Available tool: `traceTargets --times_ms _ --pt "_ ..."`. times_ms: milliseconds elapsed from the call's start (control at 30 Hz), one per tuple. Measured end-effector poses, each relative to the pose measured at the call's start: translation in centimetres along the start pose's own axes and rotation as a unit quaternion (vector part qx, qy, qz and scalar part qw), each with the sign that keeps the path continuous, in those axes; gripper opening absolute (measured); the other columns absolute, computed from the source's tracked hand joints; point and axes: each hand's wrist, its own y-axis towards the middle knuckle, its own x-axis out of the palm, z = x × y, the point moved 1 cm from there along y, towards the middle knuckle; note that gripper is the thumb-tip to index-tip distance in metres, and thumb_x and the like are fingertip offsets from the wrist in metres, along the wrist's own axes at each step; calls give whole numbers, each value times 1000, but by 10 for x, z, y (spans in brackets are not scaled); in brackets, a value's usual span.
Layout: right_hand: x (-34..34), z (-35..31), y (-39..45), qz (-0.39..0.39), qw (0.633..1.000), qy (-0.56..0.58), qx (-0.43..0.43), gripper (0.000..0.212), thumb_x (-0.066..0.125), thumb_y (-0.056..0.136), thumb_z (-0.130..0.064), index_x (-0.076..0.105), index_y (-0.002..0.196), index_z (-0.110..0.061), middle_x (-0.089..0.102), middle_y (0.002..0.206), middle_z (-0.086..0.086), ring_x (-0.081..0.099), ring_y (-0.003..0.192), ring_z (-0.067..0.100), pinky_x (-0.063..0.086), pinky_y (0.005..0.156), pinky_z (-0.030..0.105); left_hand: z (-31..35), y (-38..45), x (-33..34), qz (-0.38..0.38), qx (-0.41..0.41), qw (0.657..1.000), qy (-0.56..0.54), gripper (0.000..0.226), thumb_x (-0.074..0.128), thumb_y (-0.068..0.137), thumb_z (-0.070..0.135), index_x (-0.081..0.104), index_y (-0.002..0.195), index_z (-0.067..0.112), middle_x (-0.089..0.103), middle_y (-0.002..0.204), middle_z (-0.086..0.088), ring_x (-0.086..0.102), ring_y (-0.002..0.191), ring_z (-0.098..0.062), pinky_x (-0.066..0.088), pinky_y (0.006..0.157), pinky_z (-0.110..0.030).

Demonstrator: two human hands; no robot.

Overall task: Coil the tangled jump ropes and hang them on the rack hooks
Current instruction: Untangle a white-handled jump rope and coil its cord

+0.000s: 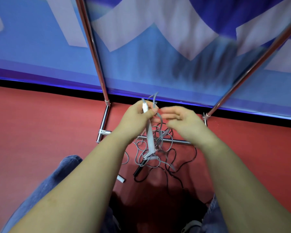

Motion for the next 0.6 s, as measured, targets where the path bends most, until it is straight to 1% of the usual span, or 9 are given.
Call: traceTargets --times_ms 100,167,233,333,400,433,500,533,600 --pt "3 21 2 -27 975 -219 15 22 62 84 -9 66 105 -15 67 98 1 61 88 14 48 82 24 6 0 0 21 0 997 -70 16 52 95 3 54 82 13 63 70 0 65 57 -9 54 60 -21" --pt "4 34 3 -51 952 -296 62 7 64 84 -19 69 89 -19 71 90 2 64 86 22 51 83 34 10 0 -3 36 -1 994 -101 11 53 96 8 53 86 15 65 74 0 67 62 -10 55 66 -24" --pt "5 39 3 -46 934 -339 102 9 63 84 -23 70 84 -17 71 90 4 64 90 25 51 84 38 15 2 -7 51 -3 988 -149 9 52 96 10 53 89 15 66 74 1 69 64 -12 56 67 -24" --pt "1 31 4 68 956 -275 75 17 68 83 -26 66 99 -21 66 100 -3 61 98 18 47 93 35 19 0 -8 35 -14 983 -178 8 52 96 10 54 90 14 66 71 3 70 65 -13 57 63 -22" --pt "2 23 3 79 977 -198 14 36 70 82 -22 61 117 -21 60 107 -7 57 103 11 43 97 30 19 -4 -4 5 -16 988 -157 8 52 96 10 54 89 13 65 75 1 70 65 -12 56 65 -23" --pt "5 22 3 59 981 -187 -3 33 69 83 -20 62 115 -22 61 107 -7 57 102 12 43 96 30 19 -5 -2 -8 -16 988 -155 8 51 96 10 55 89 13 64 76 0 70 64 -12 56 65 -23" --pt "12 24 3 19 979 -203 0 9 65 85 -15 63 86 -24 65 89 -4 60 88 20 48 84 33 21 -6 -2 -19 -18 985 -169 9 51 96 9 54 88 12 63 76 -2 69 62 -12 57 64 -23" --pt "13 28 2 12 975 -221 11 18 63 85 -14 57 71 -23 62 75 -4 57 78 24 47 74 33 23 -6 -3 -16 -17 984 -179 9 50 96 10 54 88 12 63 75 -2 68 60 -12 57 62 -23" --pt "13 32 2 15 961 -274 36 30 59 87 -14 48 60 -19 54 61 -4 47 68 25 41 64 31 24 -3 -6 0 -12 981 -194 8 50 96 10 54 89 12 63 74 -1 68 60 -12 57 60 -22"
